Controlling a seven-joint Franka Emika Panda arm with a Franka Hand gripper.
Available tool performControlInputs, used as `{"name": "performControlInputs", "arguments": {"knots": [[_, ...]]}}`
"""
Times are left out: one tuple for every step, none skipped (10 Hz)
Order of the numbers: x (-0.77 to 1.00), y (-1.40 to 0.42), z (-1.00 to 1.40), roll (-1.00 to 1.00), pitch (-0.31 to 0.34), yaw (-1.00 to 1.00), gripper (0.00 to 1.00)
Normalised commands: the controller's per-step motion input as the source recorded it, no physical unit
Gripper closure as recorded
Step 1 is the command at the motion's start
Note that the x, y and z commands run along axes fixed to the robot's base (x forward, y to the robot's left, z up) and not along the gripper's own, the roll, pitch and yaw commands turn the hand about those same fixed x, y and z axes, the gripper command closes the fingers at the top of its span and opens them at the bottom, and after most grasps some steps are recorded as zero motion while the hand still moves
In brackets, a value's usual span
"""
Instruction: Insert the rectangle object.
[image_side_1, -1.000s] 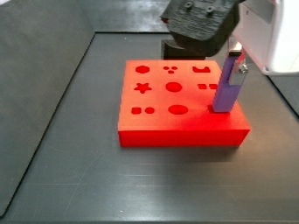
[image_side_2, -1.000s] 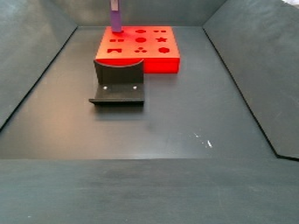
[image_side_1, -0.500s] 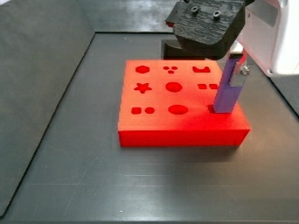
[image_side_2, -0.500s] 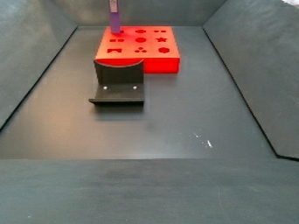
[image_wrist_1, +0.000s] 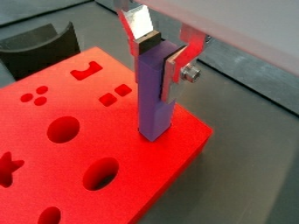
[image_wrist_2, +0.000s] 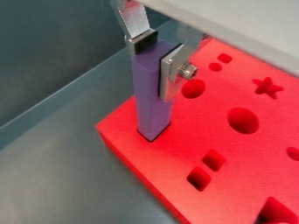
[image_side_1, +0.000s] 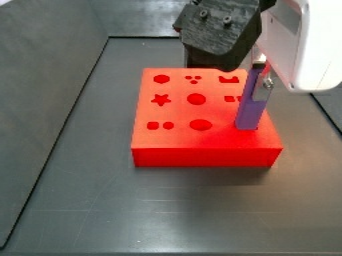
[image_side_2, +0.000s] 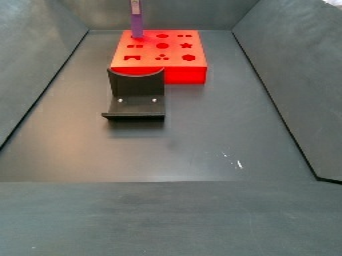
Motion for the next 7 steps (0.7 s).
{"name": "performControlInputs", "arguments": {"knots": [[0.35,-0.04,-0.82,0.00,0.200,0.00,1.00],[0.28,0.00,-0.91,0.00,0.166,-0.13,1.00],[0.24,0.00,-0.91,0.00,0.167,-0.17,1.00],[0.17,0.04,-0.78,0.03,0.207,-0.13,1.00],[0.09,0.01,-0.77,0.05,0.196,-0.12,1.00],[0.00,0.00,-0.13,0.07,0.097,-0.01,1.00],[0.00,0.00,0.00,0.00,0.000,0.00,1.00]]}}
